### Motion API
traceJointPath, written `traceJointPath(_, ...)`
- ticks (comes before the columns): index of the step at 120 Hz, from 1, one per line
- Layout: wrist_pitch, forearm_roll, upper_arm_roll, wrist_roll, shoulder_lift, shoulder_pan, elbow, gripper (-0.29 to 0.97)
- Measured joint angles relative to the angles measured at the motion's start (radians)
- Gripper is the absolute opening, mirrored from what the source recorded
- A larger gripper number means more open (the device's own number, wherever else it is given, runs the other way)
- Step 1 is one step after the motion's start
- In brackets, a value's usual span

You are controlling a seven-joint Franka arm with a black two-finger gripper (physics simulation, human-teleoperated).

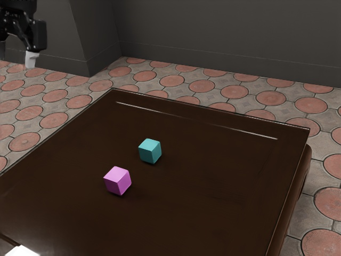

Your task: Pick up the blue block with one arm, and put the blue block on the pink block with one arm

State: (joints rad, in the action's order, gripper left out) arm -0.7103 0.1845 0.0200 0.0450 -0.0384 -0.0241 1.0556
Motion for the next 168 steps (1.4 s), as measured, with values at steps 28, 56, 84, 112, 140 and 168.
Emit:
traceJointPath(28,-0.256,-0.063,0.018,0.033,-0.008,0.072,0.033,0.68)
traceJointPath(56,-0.496,-0.013,0.024,0.008,-0.171,0.043,0.117,0.68)
traceJointPath(84,-0.802,-0.03,0.026,-0.019,-0.36,0.043,0.231,0.68)
traceJointPath(112,-1.039,-0.112,0.025,-0.056,-0.444,0.038,0.361,0.68)
traceJointPath(140,-1.155,-0.15,-0.005,-0.088,-0.564,0.03,0.302,0.68)
traceJointPath(168,-1.193,-0.157,-0.029,-0.112,-0.71,0.028,0.191,0.68)
